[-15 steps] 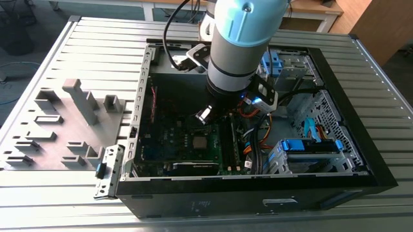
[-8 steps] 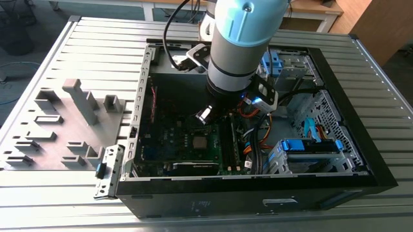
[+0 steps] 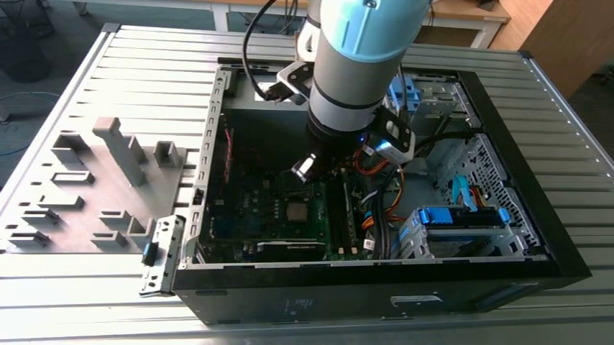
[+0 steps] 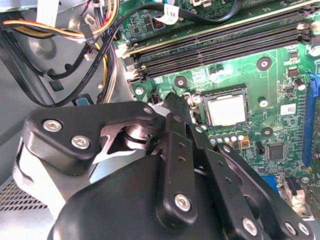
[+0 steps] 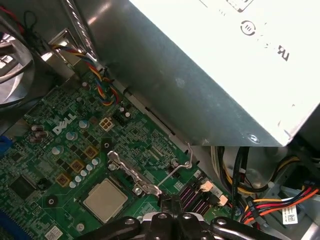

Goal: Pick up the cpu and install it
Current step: 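Close the cpu cover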

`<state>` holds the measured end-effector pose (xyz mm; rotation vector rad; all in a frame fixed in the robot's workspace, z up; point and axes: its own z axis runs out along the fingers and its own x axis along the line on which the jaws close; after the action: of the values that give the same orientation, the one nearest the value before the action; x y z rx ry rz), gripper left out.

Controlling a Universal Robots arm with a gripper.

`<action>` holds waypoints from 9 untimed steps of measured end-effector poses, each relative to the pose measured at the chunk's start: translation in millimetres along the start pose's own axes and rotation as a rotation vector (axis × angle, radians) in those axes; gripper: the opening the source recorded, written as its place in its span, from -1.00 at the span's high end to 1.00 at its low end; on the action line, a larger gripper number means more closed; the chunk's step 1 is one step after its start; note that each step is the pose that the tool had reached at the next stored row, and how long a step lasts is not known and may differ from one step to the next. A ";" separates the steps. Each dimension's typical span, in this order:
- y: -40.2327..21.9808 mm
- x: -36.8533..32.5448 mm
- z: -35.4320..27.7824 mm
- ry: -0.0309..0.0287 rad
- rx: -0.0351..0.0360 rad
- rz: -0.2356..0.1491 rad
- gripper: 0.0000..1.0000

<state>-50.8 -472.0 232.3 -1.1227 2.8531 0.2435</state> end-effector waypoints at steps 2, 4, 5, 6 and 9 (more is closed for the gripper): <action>0.1 -0.1 -1.1 -0.0002 -0.0006 -0.002 0.79; 0.2 -0.2 -1.8 -0.0005 -0.0013 -0.004 0.79; 0.3 -0.3 -1.9 -0.0006 -0.0017 -0.005 0.79; 0.3 -0.3 -1.9 -0.0007 -0.0019 -0.006 0.79; 0.4 -0.5 -2.1 -0.0009 -0.0028 -0.007 0.79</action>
<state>-50.7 -471.7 234.5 -1.1324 2.8485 0.2476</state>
